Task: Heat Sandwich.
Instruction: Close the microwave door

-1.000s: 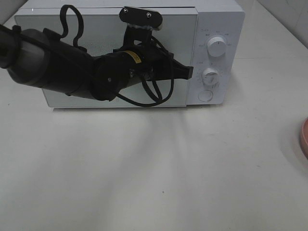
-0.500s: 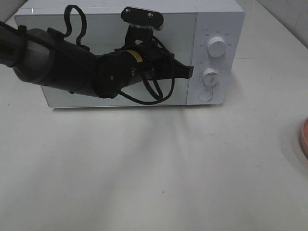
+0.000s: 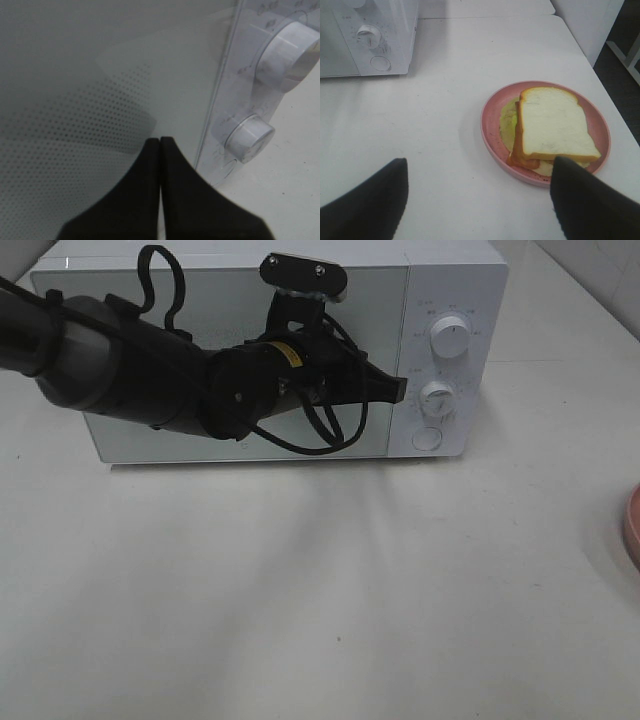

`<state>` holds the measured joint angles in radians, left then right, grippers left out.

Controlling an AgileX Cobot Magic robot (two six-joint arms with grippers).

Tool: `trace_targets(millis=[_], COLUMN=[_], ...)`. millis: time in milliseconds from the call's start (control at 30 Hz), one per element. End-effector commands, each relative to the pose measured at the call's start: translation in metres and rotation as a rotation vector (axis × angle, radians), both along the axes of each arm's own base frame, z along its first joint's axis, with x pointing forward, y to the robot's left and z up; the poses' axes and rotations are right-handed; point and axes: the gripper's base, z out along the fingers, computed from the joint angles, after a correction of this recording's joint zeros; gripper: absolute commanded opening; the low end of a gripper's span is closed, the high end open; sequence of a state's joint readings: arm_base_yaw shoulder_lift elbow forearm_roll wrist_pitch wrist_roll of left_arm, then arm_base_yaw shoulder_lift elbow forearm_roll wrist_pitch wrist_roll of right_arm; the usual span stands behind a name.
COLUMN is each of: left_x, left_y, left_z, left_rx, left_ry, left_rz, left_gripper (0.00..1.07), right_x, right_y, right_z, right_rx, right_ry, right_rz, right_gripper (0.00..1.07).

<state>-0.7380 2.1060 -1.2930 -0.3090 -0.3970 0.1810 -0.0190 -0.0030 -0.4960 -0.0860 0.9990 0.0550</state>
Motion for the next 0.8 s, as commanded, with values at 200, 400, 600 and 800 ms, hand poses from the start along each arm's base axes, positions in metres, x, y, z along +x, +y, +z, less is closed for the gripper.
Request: trace_targets(millis=[200, 400, 600, 800], left_x=[0.013, -0.007, -0.034, -0.071], left_y=[0.02, 0.028, 0.031, 0.035], left_z=[0.021, 0.027, 0.032, 0.036], left_rx=[-0.107, -0.098, -0.084, -0.035], left_ry=[-0.095, -0.08, -0.063, 0.025], left_rz=[0.111, 0.098, 0.06, -0.014], left_gripper=[0.0, 0.0, 0.0, 0.0], right_x=[-0.004, -0.004, -0.004, -0.004], right_y=[0.0, 0.0, 0.0, 0.0], right_z=[0.0, 0.0, 0.0, 0.0], right_rx=[-0.008, -0.008, -0.008, -0.008], right_ry=[-0.029, -0.029, -0.029, -0.029], right_rz=[-0.004, -0.004, -0.004, -0.004], right_gripper=[0.75, 0.75, 0.75, 0.75])
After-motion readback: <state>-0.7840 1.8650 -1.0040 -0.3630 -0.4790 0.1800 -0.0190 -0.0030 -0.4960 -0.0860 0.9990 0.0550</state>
